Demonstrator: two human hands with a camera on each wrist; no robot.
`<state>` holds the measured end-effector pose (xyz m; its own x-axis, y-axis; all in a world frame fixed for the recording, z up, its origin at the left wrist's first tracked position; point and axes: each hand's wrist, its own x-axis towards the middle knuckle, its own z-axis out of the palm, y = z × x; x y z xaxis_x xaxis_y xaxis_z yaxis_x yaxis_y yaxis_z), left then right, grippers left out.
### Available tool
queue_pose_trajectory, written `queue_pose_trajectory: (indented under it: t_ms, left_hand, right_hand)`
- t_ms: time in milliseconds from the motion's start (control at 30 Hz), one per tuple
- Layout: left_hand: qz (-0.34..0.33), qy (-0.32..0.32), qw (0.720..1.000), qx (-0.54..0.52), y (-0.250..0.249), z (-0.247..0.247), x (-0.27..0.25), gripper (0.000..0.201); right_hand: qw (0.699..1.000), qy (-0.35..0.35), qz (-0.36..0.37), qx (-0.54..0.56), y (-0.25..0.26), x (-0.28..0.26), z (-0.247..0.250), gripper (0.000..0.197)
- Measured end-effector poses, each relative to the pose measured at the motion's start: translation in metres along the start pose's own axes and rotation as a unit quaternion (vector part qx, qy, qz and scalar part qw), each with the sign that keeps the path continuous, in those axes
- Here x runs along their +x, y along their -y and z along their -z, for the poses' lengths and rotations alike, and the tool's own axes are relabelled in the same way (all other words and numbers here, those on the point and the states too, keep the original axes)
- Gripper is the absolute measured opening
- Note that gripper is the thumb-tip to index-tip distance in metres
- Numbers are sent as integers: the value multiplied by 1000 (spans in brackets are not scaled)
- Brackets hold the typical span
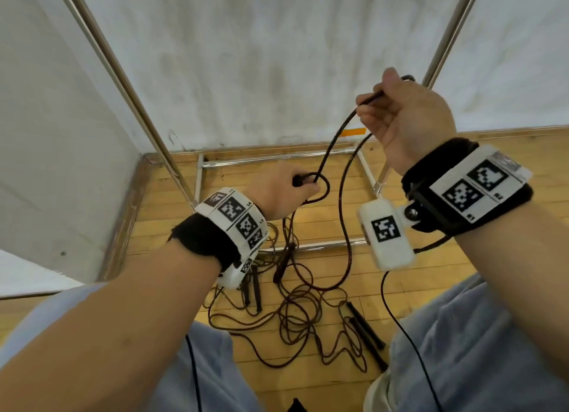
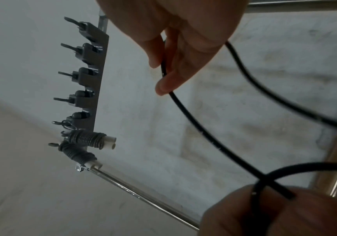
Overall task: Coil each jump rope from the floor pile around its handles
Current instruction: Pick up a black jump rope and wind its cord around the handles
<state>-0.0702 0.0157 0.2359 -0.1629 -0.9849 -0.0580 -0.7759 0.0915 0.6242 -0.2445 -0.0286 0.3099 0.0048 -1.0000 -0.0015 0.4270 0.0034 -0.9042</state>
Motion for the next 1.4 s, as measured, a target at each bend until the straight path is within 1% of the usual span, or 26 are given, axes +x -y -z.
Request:
queue_pose_trajectory:
  t_ms: [67,133,167,233,300,400,467,533,567,600,667,700,733,767,833,867,933,1000,1100,1167,1200,1233,1267,1300,1367,1400]
  left_hand:
    - [13,-65,997,-47,0,1,5,30]
    - [29,-120,988,-92,0,6,9,33]
    - [37,-135,983,-115,-1,10,10,33]
    - [43,-145,969,-194,-3,17,12,29]
    - [45,-135,943,-299,-7,22,12,25]
    - [49,-132,903,-407,-11,29,10,24]
    - [56,-157,876,-452,-10,37,9,23]
    - [73,-205,854,-472,-4,49,7,21]
    - [81,-233,848,-469,0,55,5,20]
    - [87,-252,848,-458,5,59,4,18]
    - [96,-245,869,-419,11,63,2,9]
    - [97,-218,887,-396,12,61,0,9]
    - [93,-176,907,-371,13,58,-2,15]
    - [83,-120,930,-336,13,52,-4,20]
    - [55,0,969,-239,9,38,-9,19]
    - [51,37,978,-197,7,32,-10,14]
    - [63,59,985,-147,4,21,-12,3]
    - [63,49,992,-100,8,15,-11,12]
    - [54,-11,996,-75,16,12,-12,22]
    - [63,-71,988,-122,21,14,-11,21]
    - [67,-96,981,-155,21,16,-11,20]
    - [70,-115,973,-186,20,16,-9,20]
    - [75,-131,966,-209,19,17,-8,21]
    - [80,-145,960,-227,17,18,-7,22]
    - [78,-168,942,-279,11,23,-3,26]
    - [71,-174,931,-312,8,26,-1,29]
  right_hand:
    - [1000,-3,-1,-26,-3,0,2,20]
    - [992,26,-11,-121,-13,-3,3,12]
    - [979,59,-16,-192,-19,-5,3,9]
    - [937,138,-30,-320,-34,-11,3,19]
    - [895,210,-42,-390,-48,-16,0,27]
    - [831,316,-78,-450,-69,-26,-2,15]
    - [789,352,-110,-492,-85,-31,3,21]
    - [763,357,-130,-523,-95,-34,8,19]
    - [760,351,-129,-531,-96,-33,10,16]
    - [774,335,-123,-523,-94,-32,11,14]
    - [841,268,-101,-458,-82,-26,9,13]
    - [881,228,-95,-404,-74,-22,7,14]
    - [913,194,-94,-345,-66,-19,3,15]
    - [938,169,-94,-289,-60,-17,-1,16]
    - [965,133,-99,-204,-52,-16,-7,18]
    - [973,119,-101,-172,-49,-15,-9,19]
    - [985,87,-99,-115,-45,-13,-11,19]
    - [994,47,-89,-51,-37,-7,-9,20]
    - [996,10,-86,28,-26,1,0,27]
    - [994,8,-108,4,-29,0,5,35]
    - [992,19,-125,-27,-35,-2,7,33]
    - [986,51,-143,-72,-42,-6,7,27]
    - [972,103,-157,-142,-50,-12,8,24]
    - [945,168,-162,-229,-59,-18,8,24]
    - [867,288,-150,-378,-76,-31,7,26]
    - [834,325,-141,-424,-83,-37,7,25]
